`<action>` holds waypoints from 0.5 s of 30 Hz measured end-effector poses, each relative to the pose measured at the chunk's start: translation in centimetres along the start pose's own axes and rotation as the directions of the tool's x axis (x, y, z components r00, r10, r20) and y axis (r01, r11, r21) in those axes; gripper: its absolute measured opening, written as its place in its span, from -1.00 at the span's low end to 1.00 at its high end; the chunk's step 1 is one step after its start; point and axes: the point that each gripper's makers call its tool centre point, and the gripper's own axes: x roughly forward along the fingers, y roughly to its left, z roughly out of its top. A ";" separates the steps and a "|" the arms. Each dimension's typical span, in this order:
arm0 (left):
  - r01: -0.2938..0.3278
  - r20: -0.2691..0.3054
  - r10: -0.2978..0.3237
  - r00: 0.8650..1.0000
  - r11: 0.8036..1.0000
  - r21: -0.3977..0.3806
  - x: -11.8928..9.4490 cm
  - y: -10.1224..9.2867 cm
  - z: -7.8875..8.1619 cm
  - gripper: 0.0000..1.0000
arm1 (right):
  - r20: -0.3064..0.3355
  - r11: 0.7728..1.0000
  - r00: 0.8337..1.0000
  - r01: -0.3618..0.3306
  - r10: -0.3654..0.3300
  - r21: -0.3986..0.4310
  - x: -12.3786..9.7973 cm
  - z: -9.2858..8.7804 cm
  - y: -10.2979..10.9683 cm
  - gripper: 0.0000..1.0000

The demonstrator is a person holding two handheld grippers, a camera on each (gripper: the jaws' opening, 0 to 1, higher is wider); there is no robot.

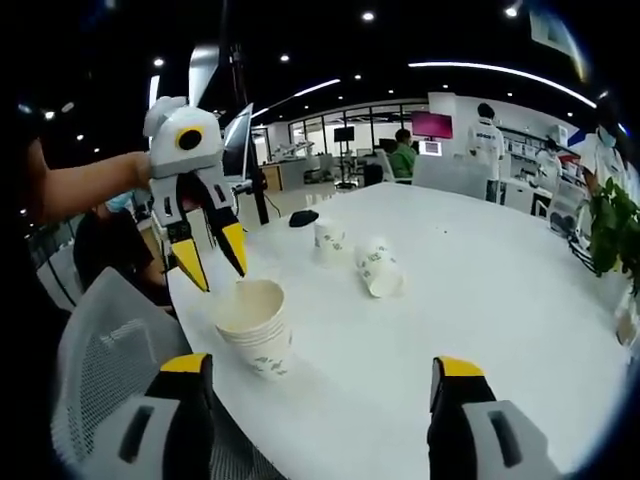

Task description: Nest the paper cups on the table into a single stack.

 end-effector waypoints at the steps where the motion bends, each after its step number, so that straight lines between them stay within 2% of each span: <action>1: -0.002 0.003 0.002 1.000 1.000 -0.002 0.0 0.0 0.0 -0.59 | 0.000 1.000 1.000 0.000 0.000 -0.002 0.1 0.1 -0.1 0.80; 8: -0.103 0.082 0.106 0.991 0.994 -0.044 -1.9 0.7 0.4 -0.53 | -0.007 0.999 1.000 0.001 -0.001 -0.054 1.4 1.9 -1.3 0.77; 10: -0.142 0.113 0.149 0.982 0.988 -0.067 -2.7 1.1 0.4 -0.51 | -0.014 0.998 1.000 0.001 -0.002 -0.068 2.0 2.3 -1.8 0.75; 14: -0.194 0.139 0.207 0.968 0.976 -0.103 -3.6 1.5 0.0 -0.40 | -0.018 0.996 1.000 0.001 -0.003 -0.087 3.2 2.9 -2.6 0.71; 15: -0.238 0.150 0.253 0.956 0.965 -0.112 -4.0 2.0 -0.2 -0.34 | -0.016 0.996 1.000 -0.006 0.005 -0.084 3.6 3.2 -2.7 0.70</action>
